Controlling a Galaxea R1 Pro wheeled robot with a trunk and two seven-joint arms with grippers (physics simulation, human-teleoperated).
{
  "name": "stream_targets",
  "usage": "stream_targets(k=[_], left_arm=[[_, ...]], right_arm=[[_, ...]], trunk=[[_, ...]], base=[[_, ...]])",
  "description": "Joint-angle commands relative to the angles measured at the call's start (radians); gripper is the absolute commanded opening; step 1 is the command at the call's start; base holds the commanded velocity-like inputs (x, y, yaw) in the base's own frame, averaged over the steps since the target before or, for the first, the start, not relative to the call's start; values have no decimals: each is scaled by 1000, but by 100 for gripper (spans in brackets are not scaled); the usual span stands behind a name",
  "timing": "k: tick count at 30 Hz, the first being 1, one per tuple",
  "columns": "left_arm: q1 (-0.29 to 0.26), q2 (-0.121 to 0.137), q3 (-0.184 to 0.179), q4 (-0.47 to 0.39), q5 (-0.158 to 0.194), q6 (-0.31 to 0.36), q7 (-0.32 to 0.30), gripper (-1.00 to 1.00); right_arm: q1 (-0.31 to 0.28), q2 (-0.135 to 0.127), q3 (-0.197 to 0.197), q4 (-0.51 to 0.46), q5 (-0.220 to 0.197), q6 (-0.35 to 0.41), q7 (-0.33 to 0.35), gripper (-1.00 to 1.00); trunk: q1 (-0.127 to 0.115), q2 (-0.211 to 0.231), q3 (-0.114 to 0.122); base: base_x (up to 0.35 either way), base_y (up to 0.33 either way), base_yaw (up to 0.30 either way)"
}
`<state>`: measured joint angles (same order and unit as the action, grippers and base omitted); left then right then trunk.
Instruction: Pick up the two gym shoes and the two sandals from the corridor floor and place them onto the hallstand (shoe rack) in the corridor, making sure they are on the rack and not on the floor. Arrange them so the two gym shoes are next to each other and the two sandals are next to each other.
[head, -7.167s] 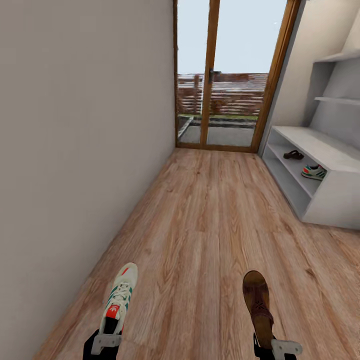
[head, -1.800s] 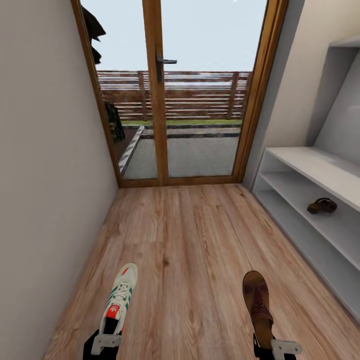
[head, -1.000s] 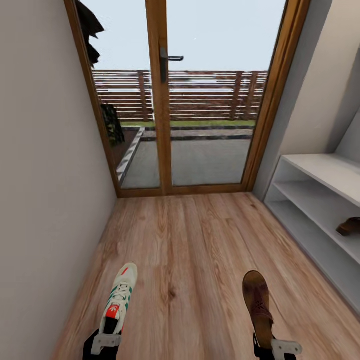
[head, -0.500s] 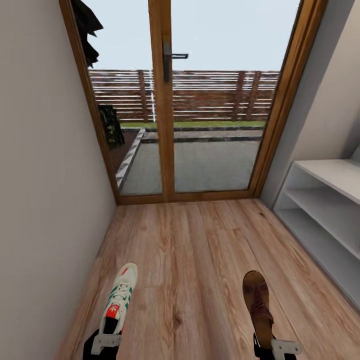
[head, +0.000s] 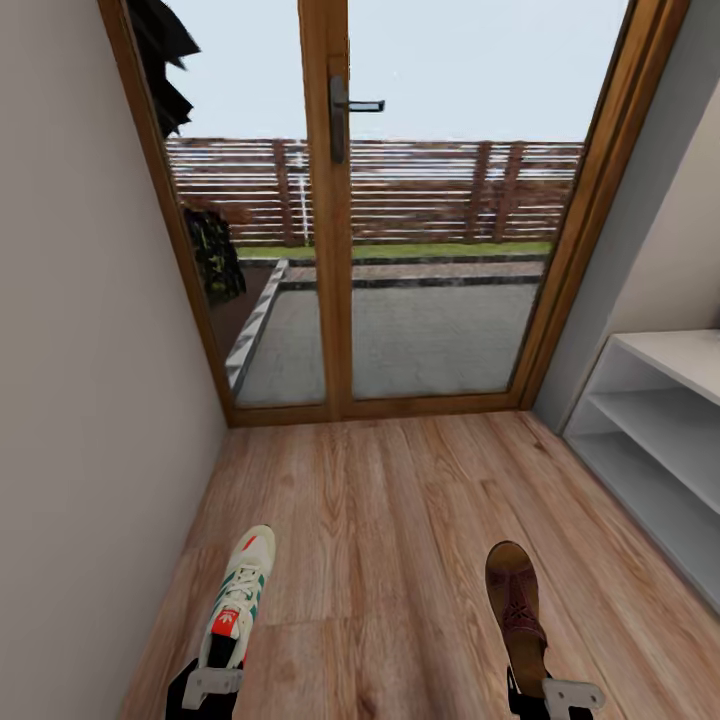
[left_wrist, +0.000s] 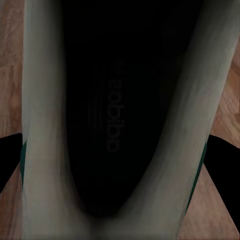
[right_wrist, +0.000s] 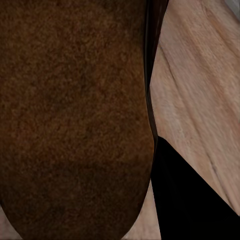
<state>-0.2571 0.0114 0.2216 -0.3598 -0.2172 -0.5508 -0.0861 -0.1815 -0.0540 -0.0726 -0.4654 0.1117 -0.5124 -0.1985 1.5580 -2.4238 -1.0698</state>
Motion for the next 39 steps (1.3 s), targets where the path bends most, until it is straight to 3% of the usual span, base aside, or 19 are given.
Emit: stream_targets(k=[1,18,27,39], left_arm=[[-1,-1,8,0,-4,-3,-9,-100],[-1,-1,8,1,-4,-3,-9,-100],[-1,-2,7,0,-5,-3,-10,-100],[-1,-1,8,0,-5,-3,-9,-100]], right_arm=[[-1,0,-3,1,8,-2,-4,-100],[-1,0,-3,1,8,-2,-4,-100],[-1,1,-3,1,8,-1,-4,-100],[-1,1,-3,1,8,-1,-4,-100]], trunk=[[0,0,-1],[0,0,6],[0,0,10],[0,0,17]], base=[[335,106,-164],[335,106,-241],[320,-33,-255],[91,-21,-255]])
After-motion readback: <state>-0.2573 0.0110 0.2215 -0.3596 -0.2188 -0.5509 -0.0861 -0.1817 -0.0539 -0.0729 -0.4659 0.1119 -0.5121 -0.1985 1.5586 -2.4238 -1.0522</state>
